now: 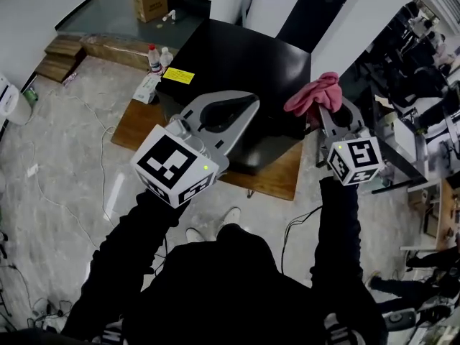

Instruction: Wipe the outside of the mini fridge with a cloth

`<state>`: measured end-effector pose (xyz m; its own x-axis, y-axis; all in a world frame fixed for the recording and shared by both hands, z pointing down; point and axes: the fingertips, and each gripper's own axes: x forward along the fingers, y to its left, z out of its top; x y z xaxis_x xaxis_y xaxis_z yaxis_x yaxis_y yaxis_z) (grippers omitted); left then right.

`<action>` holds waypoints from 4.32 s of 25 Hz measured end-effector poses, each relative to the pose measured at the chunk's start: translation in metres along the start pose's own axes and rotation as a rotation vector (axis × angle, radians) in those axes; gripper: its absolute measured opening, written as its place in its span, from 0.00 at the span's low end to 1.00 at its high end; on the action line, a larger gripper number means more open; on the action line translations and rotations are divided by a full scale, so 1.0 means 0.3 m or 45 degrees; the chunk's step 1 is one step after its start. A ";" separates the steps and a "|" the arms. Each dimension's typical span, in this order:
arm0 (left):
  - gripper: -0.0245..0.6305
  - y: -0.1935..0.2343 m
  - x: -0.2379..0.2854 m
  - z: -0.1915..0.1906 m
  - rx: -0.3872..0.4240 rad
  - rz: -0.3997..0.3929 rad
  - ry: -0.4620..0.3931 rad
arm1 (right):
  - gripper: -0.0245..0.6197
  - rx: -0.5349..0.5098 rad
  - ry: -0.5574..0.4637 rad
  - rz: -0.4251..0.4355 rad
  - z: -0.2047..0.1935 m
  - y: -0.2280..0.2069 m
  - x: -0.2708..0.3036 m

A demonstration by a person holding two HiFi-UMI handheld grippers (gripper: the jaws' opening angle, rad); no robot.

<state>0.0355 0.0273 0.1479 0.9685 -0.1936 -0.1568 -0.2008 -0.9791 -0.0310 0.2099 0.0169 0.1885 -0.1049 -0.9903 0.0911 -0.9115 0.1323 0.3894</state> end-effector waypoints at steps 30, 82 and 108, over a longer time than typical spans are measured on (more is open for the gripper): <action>0.05 0.396 0.741 -0.142 0.173 0.197 0.183 | 0.11 -0.462 0.837 0.688 -0.563 -0.403 0.865; 0.04 0.704 -0.066 -0.082 0.052 -0.045 0.187 | 0.10 -0.803 0.872 0.471 0.106 0.424 0.630; 0.04 1.103 0.319 -0.254 0.118 0.286 0.323 | 0.10 -0.806 0.913 0.684 -0.337 0.063 1.388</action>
<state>0.0732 -0.3198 0.1977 0.9020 -0.4241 0.0802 -0.4144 -0.9029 -0.1145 0.1892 -0.3886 0.3264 0.0156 -0.5698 0.8217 -0.4253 0.7399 0.5211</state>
